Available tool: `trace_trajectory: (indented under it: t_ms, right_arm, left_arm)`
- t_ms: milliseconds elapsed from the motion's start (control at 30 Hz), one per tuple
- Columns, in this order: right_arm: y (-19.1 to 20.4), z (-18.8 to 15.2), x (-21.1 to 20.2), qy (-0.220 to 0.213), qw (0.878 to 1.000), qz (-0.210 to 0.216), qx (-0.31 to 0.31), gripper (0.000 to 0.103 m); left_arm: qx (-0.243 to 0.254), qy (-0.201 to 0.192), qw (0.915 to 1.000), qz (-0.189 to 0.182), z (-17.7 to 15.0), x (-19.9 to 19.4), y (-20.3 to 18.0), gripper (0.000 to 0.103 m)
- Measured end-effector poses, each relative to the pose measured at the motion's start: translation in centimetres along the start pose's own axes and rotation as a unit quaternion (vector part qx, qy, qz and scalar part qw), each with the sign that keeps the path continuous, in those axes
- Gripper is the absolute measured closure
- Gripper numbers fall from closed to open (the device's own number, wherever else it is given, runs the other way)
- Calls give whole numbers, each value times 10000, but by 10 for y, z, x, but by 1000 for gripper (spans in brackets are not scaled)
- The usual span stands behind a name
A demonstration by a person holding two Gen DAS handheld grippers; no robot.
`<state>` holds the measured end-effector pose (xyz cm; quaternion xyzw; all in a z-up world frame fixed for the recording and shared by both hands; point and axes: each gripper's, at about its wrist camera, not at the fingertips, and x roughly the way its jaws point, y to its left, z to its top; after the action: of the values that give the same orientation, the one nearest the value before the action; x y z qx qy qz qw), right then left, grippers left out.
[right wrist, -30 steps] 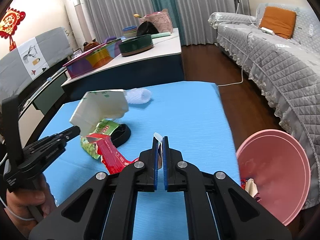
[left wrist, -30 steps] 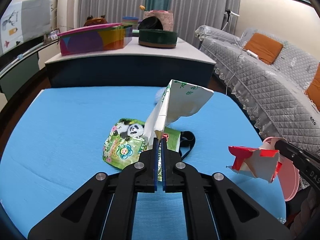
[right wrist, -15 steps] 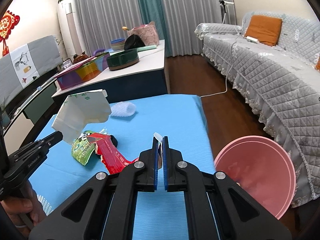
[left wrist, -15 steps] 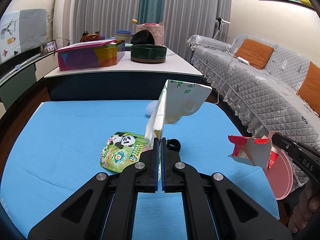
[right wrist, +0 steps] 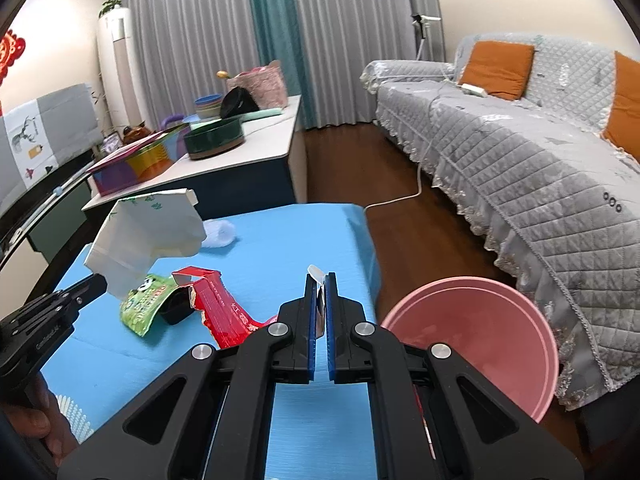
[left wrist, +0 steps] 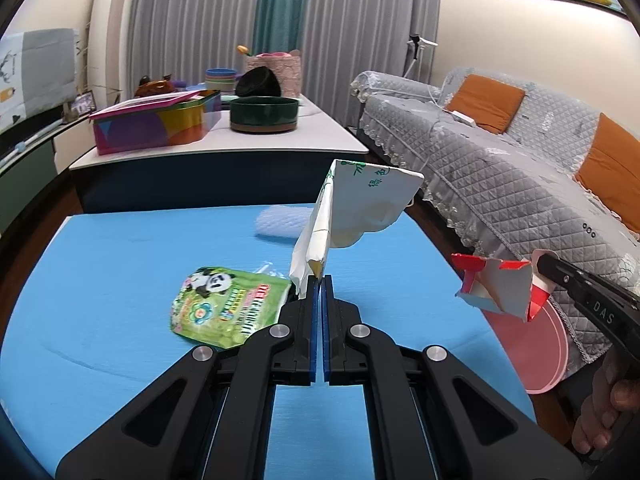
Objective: Collect trash
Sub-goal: 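Carry white paper in left tool while right tool carries packet over bucket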
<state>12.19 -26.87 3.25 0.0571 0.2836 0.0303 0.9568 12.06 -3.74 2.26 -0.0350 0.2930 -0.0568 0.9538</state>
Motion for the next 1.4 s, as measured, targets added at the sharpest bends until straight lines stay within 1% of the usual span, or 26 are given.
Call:
trace_trajectory:
  t_ms: [367, 767, 1100, 1400]
  right_arm:
    - [-35, 4, -15, -192, 9986, -407, 262, 99]
    - [-69, 4, -25, -241, 9960, -768, 392, 99]
    - [-107, -3, -30, -151, 9918, -1111, 612, 99]
    - [-135, -9, -30, -52, 9877, -1354, 776, 99]
  left_arm:
    - [236, 26, 9993, -273, -2, 3, -33, 102]
    - [465, 92, 9972, -583, -3, 13, -74, 102]
    - [616, 151, 9943, -856, -3, 20, -106, 102]
    - [730, 221, 9906, -1137, -5, 26, -144, 102]
